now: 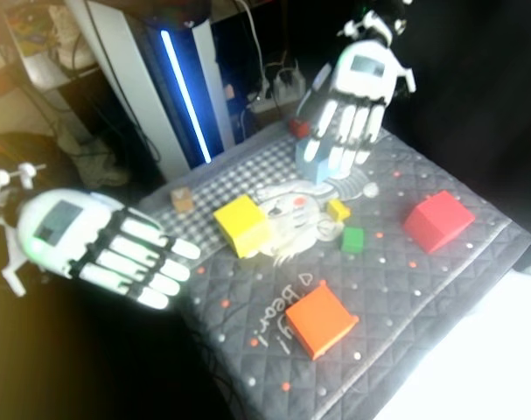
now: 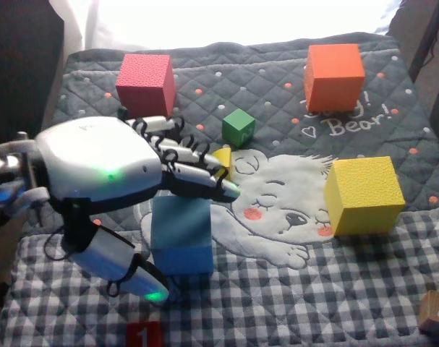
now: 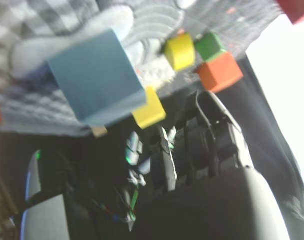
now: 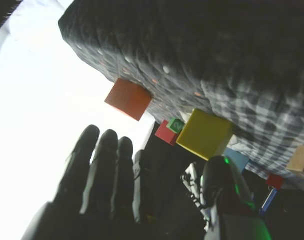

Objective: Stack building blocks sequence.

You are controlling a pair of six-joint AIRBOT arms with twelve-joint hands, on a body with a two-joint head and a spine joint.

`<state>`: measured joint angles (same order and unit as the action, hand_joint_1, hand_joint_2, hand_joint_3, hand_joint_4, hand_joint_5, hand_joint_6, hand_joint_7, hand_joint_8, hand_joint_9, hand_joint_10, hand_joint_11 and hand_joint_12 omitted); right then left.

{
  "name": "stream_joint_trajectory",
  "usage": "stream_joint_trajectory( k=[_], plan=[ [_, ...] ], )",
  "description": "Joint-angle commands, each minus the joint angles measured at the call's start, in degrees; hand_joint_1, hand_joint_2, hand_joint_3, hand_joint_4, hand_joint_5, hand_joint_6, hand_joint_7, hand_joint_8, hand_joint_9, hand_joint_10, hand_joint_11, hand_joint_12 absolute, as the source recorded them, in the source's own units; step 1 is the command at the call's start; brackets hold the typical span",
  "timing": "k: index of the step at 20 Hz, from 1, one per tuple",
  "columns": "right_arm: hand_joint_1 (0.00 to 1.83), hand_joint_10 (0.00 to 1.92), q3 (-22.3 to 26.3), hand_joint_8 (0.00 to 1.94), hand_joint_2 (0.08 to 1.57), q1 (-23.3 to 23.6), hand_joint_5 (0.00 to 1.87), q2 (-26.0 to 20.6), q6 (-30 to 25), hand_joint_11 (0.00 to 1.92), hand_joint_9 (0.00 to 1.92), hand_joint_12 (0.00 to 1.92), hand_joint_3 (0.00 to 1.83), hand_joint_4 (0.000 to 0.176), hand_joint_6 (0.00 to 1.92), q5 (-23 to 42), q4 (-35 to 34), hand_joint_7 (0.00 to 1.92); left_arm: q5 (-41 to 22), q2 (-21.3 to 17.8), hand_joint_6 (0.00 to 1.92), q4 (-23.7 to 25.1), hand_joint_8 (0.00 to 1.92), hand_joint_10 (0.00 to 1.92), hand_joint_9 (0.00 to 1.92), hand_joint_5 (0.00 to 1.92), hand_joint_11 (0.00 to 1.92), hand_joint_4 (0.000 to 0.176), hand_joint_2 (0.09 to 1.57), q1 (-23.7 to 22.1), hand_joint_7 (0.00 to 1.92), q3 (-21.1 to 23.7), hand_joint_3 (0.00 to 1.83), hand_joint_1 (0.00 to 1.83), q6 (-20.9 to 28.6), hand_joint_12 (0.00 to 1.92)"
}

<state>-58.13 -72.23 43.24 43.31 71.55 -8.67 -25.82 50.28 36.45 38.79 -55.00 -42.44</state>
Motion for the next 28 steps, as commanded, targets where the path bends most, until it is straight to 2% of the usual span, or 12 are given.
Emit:
stream_joint_trajectory(
  k=[1,5,6,7,8,10,13,19,23,24,26,28],
  plan=[
    [0.7,0.0,-0.3,0.0,1.18,0.7,0.22,-0.4,-0.3,0.0,0.31,0.53,0.0,0.047,0.0,6.7,-1.4,0.29,-4.1,0.3,0.0,-1.4,0.0,0.01,0.42,0.44,0.02,0.176,0.83,-1.1,0.4,-0.4,0.0,0.66,0.1,1.37],
    [0.74,0.0,-0.3,0.0,1.19,0.7,0.22,-0.3,-0.3,0.0,0.27,0.45,0.0,0.041,0.0,6.7,-1.4,0.27,-1.7,2.5,0.01,-0.5,0.01,0.06,0.57,0.55,0.11,0.114,0.9,-1.3,0.59,-1.7,0.0,0.86,0.1,1.56],
    [0.72,0.0,-0.3,0.0,1.2,0.7,0.21,-0.3,-0.3,0.0,0.26,0.45,0.0,0.048,0.0,6.7,-1.4,0.26,-1.6,3.1,0.03,-0.5,0.03,0.12,0.67,0.73,0.28,0.028,0.96,-1.3,0.71,-2.1,0.01,1.04,0.1,1.53],
    [0.73,0.0,-0.3,0.0,1.2,0.7,0.21,-0.3,-0.3,0.0,0.26,0.42,0.0,0.047,0.0,6.7,-1.4,0.26,-1.5,3.7,0.03,-0.5,0.03,0.37,0.72,0.88,0.46,0.0,1.01,-1.4,0.84,-2.4,0.01,1.16,0.1,1.56],
    [0.71,0.0,-0.3,0.0,1.2,0.7,0.21,-0.3,-0.3,0.0,0.27,0.37,0.0,0.044,0.0,6.7,-1.4,0.27,-1.5,4.1,0.3,-0.6,1.04,0.78,0.73,1.16,0.64,0.0,1.08,-1.5,0.87,-2.6,0.0,1.24,0.1,1.6],
    [0.73,0.0,-0.2,0.0,1.21,0.7,0.22,-0.3,-0.3,0.0,0.26,0.26,0.0,0.044,0.0,6.7,-1.5,0.28,-1.5,4.6,0.8,-0.7,1.47,1.25,0.59,0.97,0.69,0.0,1.17,-1.7,0.78,-2.9,0.0,1.23,0.1,1.69],
    [0.72,0.0,-0.2,0.0,1.22,0.7,0.21,-0.3,-0.3,0.01,0.27,0.41,0.0,0.043,0.0,6.7,-1.5,0.27,-1.7,5.1,0.87,-1.4,1.36,1.3,0.63,0.97,0.71,0.0,1.16,-1.7,0.82,-3.2,0.0,1.21,0.1,1.68],
    [0.67,0.0,-0.2,0.0,1.25,0.7,0.22,-0.3,-0.3,0.0,0.29,0.55,0.0,0.04,0.0,6.7,-1.6,0.31,-6.8,1.5,0.73,-6.6,1.54,1.59,0.68,1.0,0.81,0.0,1.18,-3.2,0.76,-3.3,0.0,1.24,0.0,1.65],
    [0.66,0.0,-0.2,0.0,1.25,0.6,0.2,-0.3,-0.3,0.0,0.28,0.53,0.0,0.036,0.0,6.7,-1.7,0.3,-8.0,-2.4,0.55,-9.3,1.31,1.39,0.88,1.09,0.82,0.0,1.13,-9.5,0.82,-5.1,0.0,1.38,-0.1,1.55],
    [0.66,0.0,-0.2,0.0,1.25,0.6,0.2,-0.3,-0.3,0.0,0.26,0.49,0.0,0.051,0.0,6.7,-1.7,0.3,-7.5,-2.3,0.55,-10.1,1.17,1.32,0.93,1.11,0.88,0.0,1.11,-10.8,0.86,-6.2,0.0,1.38,-0.2,1.44],
    [0.66,0.01,-0.3,0.0,1.25,0.6,0.21,-0.1,-0.3,0.0,0.28,0.48,0.0,0.044,0.0,6.7,-1.7,0.3,-5.4,-0.8,0.36,-13.8,1.19,1.15,0.95,1.28,0.89,0.0,1.08,-14.2,0.92,-9.6,0.0,1.28,-3.0,1.54],
    [0.68,0.0,-0.4,0.0,1.26,0.7,0.21,0.0,-0.3,0.0,0.32,0.62,0.0,0.045,0.0,6.7,-1.7,0.31,-3.6,1.0,0.11,-17.1,1.17,1.35,0.92,1.32,0.84,0.0,1.1,-17.1,0.86,-12.3,0.0,1.38,-6.6,1.45]
  ],
)
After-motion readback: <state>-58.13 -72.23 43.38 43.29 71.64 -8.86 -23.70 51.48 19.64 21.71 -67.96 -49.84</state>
